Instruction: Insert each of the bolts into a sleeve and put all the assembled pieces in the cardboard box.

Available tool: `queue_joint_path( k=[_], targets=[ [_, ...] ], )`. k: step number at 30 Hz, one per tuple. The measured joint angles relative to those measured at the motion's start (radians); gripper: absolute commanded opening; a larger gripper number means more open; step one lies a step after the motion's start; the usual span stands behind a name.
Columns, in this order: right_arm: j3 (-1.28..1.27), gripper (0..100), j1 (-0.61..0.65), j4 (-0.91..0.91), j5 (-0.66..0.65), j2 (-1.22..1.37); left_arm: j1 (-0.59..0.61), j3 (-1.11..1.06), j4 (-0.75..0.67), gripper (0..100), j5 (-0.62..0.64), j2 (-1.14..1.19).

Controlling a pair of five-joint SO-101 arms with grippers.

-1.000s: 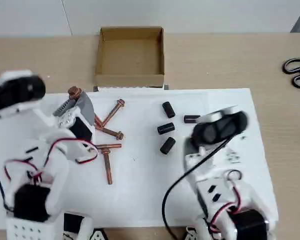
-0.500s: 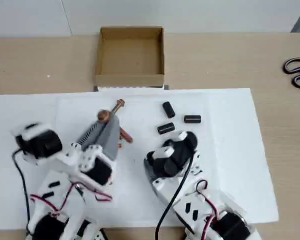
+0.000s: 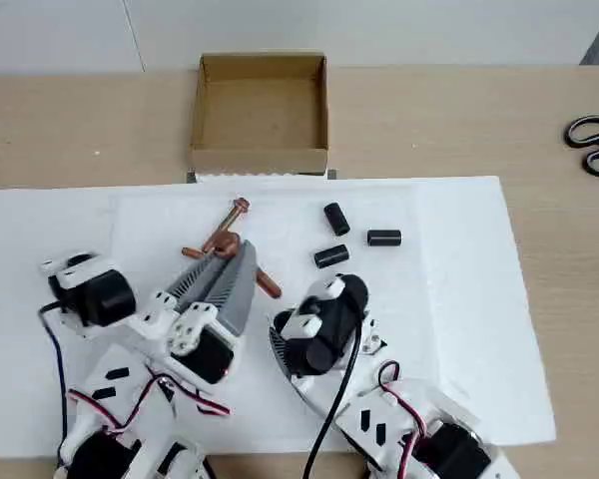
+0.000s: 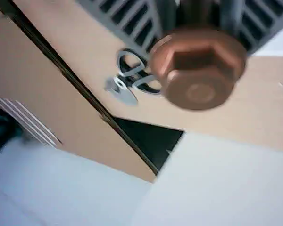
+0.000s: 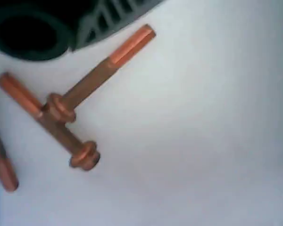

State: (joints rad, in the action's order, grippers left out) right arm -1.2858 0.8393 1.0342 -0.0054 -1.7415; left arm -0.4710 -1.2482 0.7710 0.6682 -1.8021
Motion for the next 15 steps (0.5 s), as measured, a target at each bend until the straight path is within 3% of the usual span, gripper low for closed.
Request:
queue_joint_path(
  k=[15],
  targets=[
    [-0.015,0.3,-0.071,-0.017,-0.068,-0.006,-0.054,0.0,0.023,1,-0.092,0.0]
  ],
)
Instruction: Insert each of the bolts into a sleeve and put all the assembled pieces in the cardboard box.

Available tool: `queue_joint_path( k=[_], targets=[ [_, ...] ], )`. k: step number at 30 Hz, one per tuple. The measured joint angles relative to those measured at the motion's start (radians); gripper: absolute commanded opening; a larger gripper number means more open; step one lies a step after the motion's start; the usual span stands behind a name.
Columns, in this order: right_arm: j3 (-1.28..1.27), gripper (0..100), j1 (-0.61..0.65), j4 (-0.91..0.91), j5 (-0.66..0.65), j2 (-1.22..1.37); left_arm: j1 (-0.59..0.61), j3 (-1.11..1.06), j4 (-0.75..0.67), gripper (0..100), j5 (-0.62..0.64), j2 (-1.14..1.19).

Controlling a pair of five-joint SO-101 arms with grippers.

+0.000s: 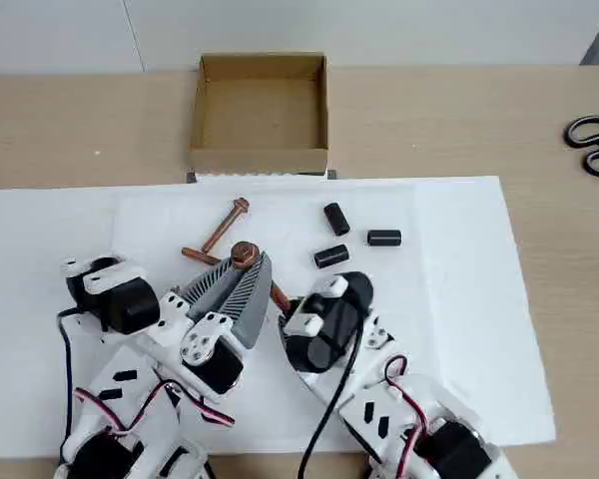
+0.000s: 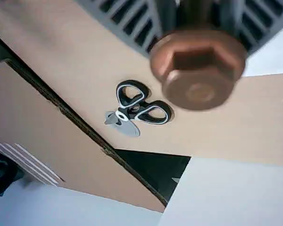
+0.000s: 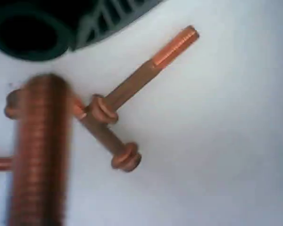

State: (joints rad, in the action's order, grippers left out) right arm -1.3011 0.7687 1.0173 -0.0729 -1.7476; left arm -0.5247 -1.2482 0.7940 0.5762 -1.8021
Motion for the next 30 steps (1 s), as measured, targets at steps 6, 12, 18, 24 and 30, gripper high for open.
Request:
queue_joint_path(
  k=[6,12,18,24,30],
  targets=[
    [0.0,0.3,-0.006,0.0,-0.003,-0.002,0.0,0.0,0.0,1,0.0,0.0],
    [0.0,0.3,-0.006,0.0,-0.003,-0.002,0.0,0.0,0.0,1,0.0,0.0],
    [0.0,0.3,-0.006,0.0,-0.003,-0.002,-0.006,-0.037,0.002,1,0.0,0.0],
    [0.0,0.3,-0.005,-0.04,-0.003,0.0,-0.006,-0.041,0.002,1,0.0,0.0],
    [-0.002,0.3,-0.005,-0.044,-0.005,0.002,-0.006,-0.057,0.0,1,0.0,-0.003]
  ],
)
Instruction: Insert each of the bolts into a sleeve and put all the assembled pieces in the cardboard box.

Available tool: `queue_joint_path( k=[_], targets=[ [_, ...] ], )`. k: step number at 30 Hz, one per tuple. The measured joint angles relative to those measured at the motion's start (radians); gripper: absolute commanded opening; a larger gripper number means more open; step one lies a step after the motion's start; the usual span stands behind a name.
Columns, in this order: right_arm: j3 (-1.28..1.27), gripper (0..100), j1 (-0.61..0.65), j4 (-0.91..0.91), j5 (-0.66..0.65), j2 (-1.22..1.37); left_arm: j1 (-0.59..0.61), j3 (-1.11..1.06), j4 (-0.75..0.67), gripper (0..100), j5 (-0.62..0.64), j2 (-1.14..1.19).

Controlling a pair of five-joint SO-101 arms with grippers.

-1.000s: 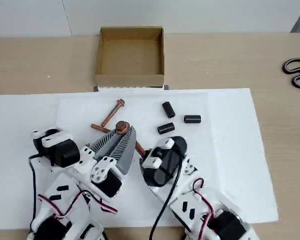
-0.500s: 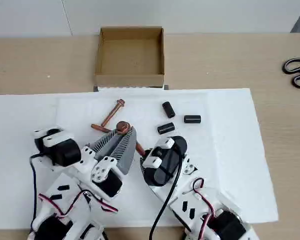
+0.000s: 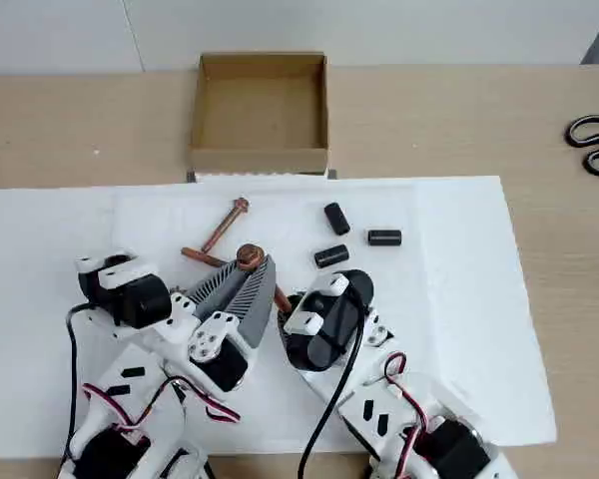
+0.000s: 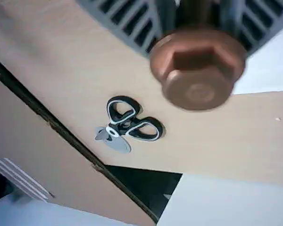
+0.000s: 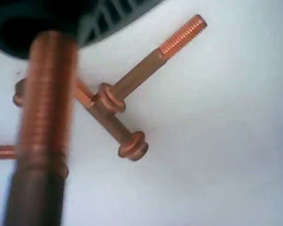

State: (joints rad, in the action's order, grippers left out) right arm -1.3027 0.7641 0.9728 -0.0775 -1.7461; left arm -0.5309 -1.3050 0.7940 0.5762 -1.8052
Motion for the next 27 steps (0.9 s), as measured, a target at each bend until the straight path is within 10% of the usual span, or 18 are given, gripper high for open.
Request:
queue_joint_path(
  k=[27],
  targets=[
    [-0.002,0.3,0.051,-0.04,-0.071,0.002,-0.064,0.003,0.19,1,0.0,0.0]
  ],
)
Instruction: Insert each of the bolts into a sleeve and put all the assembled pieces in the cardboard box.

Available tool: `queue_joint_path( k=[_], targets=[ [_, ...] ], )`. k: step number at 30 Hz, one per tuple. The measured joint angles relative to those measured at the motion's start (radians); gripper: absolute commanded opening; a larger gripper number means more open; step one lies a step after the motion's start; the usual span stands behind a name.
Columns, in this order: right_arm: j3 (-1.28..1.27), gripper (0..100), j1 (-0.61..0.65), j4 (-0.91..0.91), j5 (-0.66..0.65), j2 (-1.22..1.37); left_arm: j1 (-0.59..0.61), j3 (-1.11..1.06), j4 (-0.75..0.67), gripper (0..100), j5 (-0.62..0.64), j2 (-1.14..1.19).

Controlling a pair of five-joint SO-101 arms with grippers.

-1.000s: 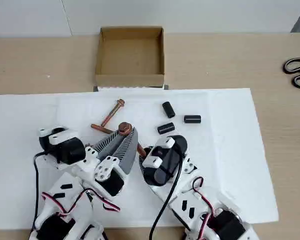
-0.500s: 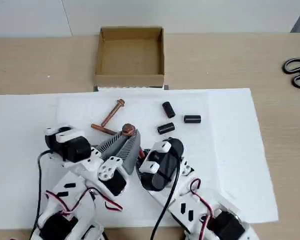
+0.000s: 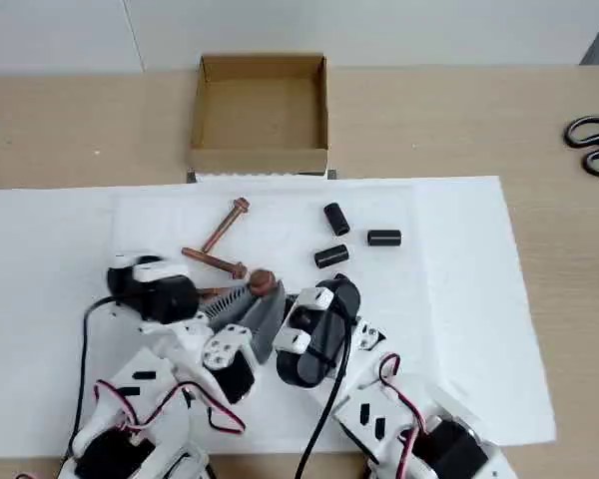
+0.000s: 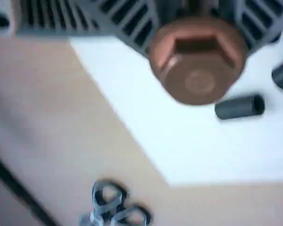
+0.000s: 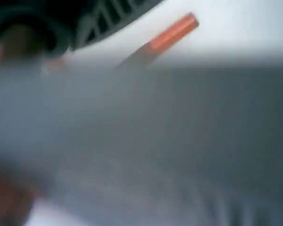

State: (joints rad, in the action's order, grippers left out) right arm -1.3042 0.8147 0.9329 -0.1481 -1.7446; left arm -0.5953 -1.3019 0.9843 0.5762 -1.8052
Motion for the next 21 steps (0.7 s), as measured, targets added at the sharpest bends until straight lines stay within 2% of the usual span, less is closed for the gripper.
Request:
queue_joint_path(
  k=[3,12,18,21],
  targets=[
    [0.002,0.3,0.003,-0.023,0.0,0.0,-0.023,0.0,0.04,1,0.0,0.0],
    [0.002,0.3,0.003,-0.025,-0.003,0.0,-0.04,0.002,0.038,1,-0.04,0.0],
    [0.0,0.3,0.003,-0.025,-0.003,0.0,-0.04,0.0,0.043,20,-0.1,-0.002],
    [0.0,0.3,0.003,-0.025,-0.003,0.0,-0.04,0.0,0.043,21,-0.101,-0.002]
  ],
)
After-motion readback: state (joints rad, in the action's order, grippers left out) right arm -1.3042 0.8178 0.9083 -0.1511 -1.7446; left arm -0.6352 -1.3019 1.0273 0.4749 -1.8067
